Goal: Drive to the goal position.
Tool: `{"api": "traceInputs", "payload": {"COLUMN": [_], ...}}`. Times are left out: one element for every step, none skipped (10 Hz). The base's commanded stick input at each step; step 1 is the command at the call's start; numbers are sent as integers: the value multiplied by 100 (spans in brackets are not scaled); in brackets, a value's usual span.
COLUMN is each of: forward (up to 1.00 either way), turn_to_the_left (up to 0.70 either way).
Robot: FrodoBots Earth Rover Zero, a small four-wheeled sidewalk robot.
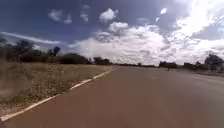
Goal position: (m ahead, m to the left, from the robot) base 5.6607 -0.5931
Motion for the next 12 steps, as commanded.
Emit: {"api": "traceInputs", "payload": {"forward": [100,100,100,100,100,100,100,100,100,100,100,100], "turn_to_the_left": [0,0,0,0,0,0,0,0,0,0,0,0]}}
